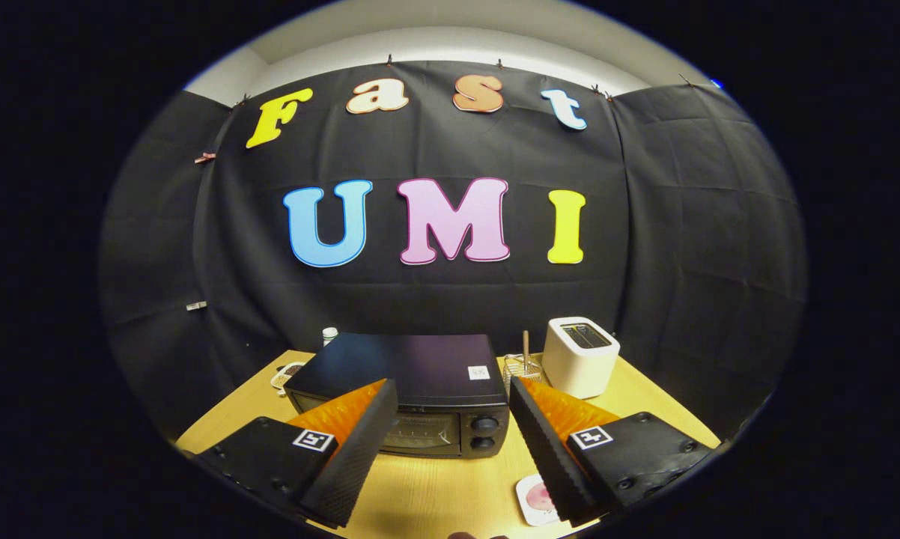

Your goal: Open the toaster oven, put the food inside, and close the toaster oven door.

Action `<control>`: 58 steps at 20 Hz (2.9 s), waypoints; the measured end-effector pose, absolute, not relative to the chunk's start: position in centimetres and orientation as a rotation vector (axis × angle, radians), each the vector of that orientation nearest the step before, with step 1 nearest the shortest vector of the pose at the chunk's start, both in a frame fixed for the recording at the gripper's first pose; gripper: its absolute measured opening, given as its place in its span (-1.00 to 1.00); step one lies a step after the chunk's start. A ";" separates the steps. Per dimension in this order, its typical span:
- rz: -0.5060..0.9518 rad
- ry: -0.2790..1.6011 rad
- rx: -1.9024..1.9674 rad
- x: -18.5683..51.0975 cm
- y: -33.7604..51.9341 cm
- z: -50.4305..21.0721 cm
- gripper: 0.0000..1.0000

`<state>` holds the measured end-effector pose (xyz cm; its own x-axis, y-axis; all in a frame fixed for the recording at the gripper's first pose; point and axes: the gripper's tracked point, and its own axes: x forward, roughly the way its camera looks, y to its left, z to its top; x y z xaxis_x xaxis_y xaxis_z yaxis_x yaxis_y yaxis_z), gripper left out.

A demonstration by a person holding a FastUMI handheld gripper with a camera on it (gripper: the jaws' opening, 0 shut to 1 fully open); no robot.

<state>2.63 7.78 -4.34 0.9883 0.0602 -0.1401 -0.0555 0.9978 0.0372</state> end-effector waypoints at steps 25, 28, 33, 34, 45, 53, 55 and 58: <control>0.078 0.398 0.056 10.9 18.7 -16.8 0.96; 0.073 0.381 0.018 11.1 19.1 -16.7 0.98; 0.091 0.416 0.010 10.0 19.1 -17.3 0.99; 0.091 0.430 0.011 9.3 19.1 -17.8 0.98; 0.103 0.500 0.054 2.5 18.4 -20.9 0.97; 0.147 0.656 0.023 -2.4 18.5 -26.7 0.95; 0.164 0.699 -0.004 -2.9 17.7 -28.4 0.96; 0.235 0.675 -0.043 -3.6 17.2 -27.7 0.97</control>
<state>-3.59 17.23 -27.69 0.7554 0.2012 -0.6237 -0.2290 0.9727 0.0364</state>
